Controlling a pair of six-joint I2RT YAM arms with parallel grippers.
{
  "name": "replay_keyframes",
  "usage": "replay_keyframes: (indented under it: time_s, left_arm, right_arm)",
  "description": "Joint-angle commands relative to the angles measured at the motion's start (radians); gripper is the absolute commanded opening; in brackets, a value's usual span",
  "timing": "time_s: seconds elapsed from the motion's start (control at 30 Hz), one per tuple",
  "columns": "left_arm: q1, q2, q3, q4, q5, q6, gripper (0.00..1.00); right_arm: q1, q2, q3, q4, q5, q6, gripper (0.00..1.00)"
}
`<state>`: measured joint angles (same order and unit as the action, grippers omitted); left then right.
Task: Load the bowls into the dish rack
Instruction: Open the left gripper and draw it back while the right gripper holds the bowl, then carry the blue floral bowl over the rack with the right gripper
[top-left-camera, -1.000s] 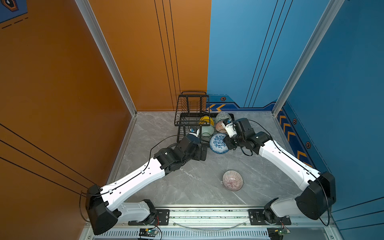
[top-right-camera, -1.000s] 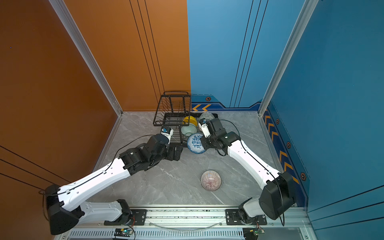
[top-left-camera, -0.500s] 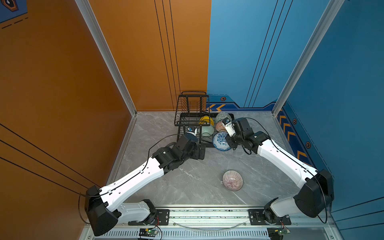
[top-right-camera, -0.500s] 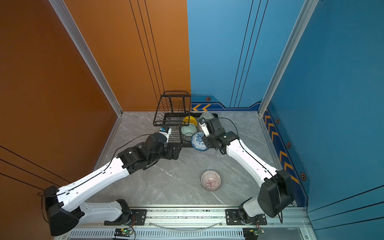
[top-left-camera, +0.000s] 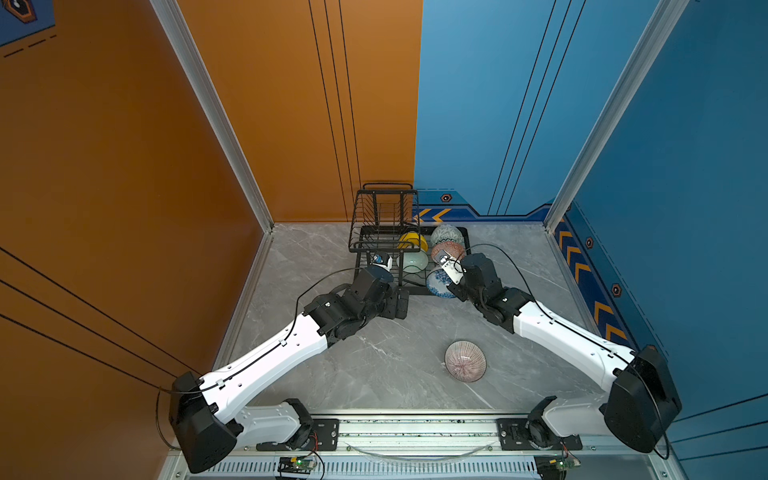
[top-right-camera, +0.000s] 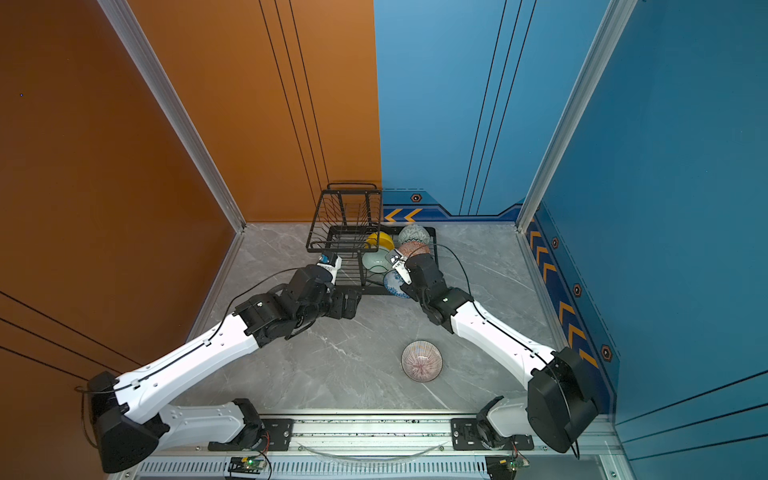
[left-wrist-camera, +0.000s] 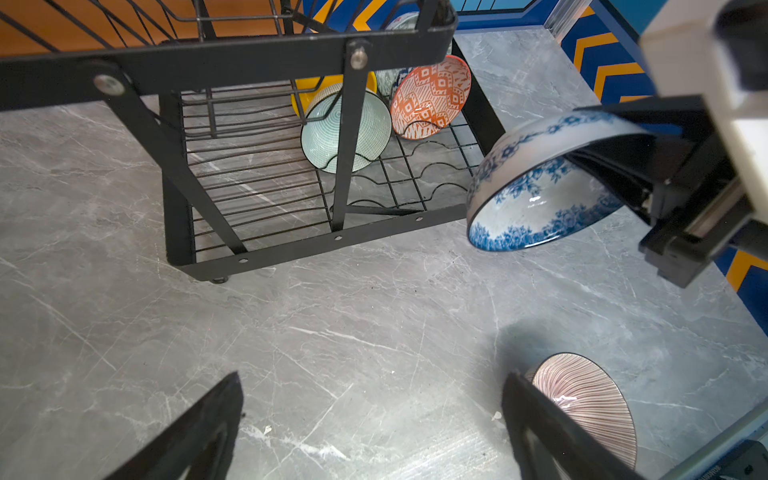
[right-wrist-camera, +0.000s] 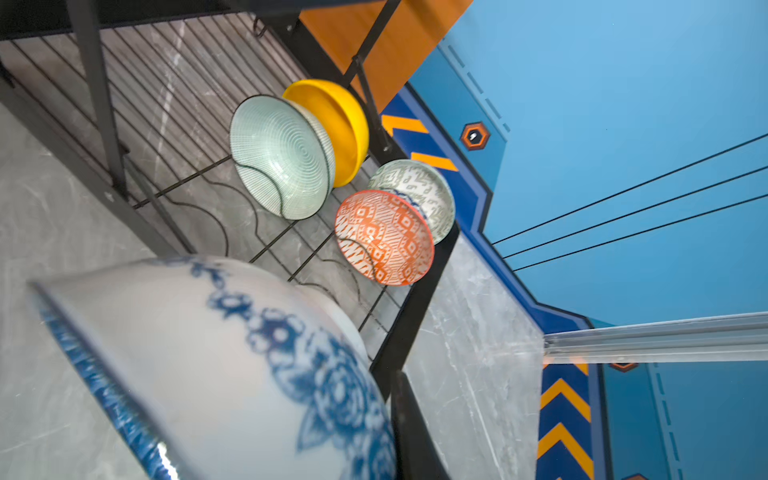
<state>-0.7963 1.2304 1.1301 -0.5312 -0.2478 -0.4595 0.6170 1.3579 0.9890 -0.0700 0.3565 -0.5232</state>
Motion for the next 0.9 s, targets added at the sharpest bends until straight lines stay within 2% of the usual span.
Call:
replay_keyframes:
  time_s: [0.0, 0.47, 0.87]
  left_arm:
    - [0.014, -0.013, -0.015, -0.015, 0.024, 0.013, 0.98]
    - [0.014, -0.023, -0.016, -0.016, 0.035, 0.018, 0.98]
    - [0.022, -0.034, -0.013, -0.021, 0.051, 0.035, 0.98]
  right_arm:
    - [0.015, -0.034, -0.026, 0.180, 0.063, -0.114, 0.00]
    - [0.035, 0.034, -0.072, 0.341, 0.112, -0.367, 0.00]
    - [0.032, 0.126, -0.044, 0.383, 0.100, -0.473, 0.00]
